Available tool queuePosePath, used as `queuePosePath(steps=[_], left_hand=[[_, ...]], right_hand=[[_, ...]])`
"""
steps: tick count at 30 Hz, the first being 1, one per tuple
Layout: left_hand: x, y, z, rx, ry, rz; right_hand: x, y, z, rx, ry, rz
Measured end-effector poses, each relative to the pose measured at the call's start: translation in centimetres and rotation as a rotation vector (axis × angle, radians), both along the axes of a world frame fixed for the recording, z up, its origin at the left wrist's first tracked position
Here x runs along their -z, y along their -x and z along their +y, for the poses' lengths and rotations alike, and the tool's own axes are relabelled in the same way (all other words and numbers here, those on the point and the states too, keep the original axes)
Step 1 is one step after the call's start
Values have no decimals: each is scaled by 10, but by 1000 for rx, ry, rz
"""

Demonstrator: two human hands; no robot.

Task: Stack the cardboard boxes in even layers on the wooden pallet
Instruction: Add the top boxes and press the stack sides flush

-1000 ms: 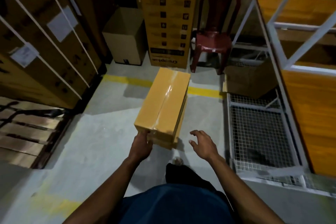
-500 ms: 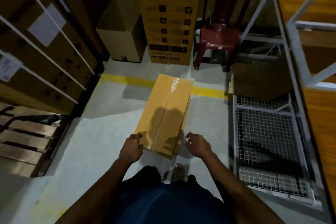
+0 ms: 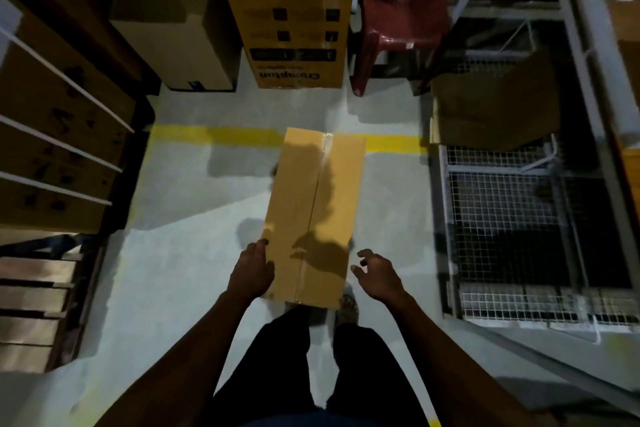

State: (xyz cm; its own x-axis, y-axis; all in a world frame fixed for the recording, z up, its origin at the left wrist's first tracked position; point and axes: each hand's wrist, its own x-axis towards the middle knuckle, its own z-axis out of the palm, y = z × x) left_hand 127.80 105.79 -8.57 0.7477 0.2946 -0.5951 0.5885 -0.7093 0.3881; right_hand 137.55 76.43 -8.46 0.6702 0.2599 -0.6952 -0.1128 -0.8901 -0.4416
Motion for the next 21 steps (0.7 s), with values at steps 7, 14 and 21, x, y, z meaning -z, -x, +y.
queuePosePath(steps=[7,14,21], left_hand=[[71,-71,37,-78,74,14],[132,-108,44,-271,274,42],[122,-104,44,-428,392,33]], right_hand=[[69,-43,45,283,-46,63],[135,-59,70,517,-166,151],[138,-49,71,630,-255,126]])
